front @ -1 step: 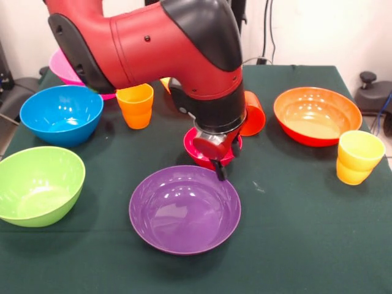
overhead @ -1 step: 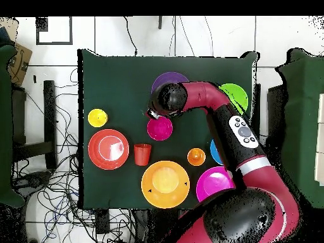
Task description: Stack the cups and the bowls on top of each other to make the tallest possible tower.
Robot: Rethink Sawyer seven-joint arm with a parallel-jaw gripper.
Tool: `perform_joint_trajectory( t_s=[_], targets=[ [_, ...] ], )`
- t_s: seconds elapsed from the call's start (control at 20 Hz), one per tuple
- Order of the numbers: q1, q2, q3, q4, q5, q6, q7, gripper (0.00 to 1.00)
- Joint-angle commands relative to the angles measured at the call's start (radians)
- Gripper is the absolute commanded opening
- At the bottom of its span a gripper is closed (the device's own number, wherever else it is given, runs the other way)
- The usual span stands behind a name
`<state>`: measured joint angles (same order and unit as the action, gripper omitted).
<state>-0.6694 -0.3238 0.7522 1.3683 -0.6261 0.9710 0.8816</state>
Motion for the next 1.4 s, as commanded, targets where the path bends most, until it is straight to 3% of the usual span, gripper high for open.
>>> perform_joint_trajectory(
  t_s=[0.05, 0.35, 0.95, 1.25, 1.4],
  targets=[
    [0.022, -0.037, -0.025, 0.084, -0.030, -0.026, -0.046, 1.00],
    [0.021, -0.039, -0.019, 0.080, -0.067, -0.093, -0.054, 1.00],
    [0.015, -0.130, -0.001, 0.113, -0.121, -0.274, -0.030, 1.00],
    [0.017, -0.137, -0.024, 0.115, -0.115, -0.296, -0.030, 1.00],
    [0.025, -0.115, -0.039, 0.103, -0.102, -0.255, -0.051, 1.00]
  ],
)
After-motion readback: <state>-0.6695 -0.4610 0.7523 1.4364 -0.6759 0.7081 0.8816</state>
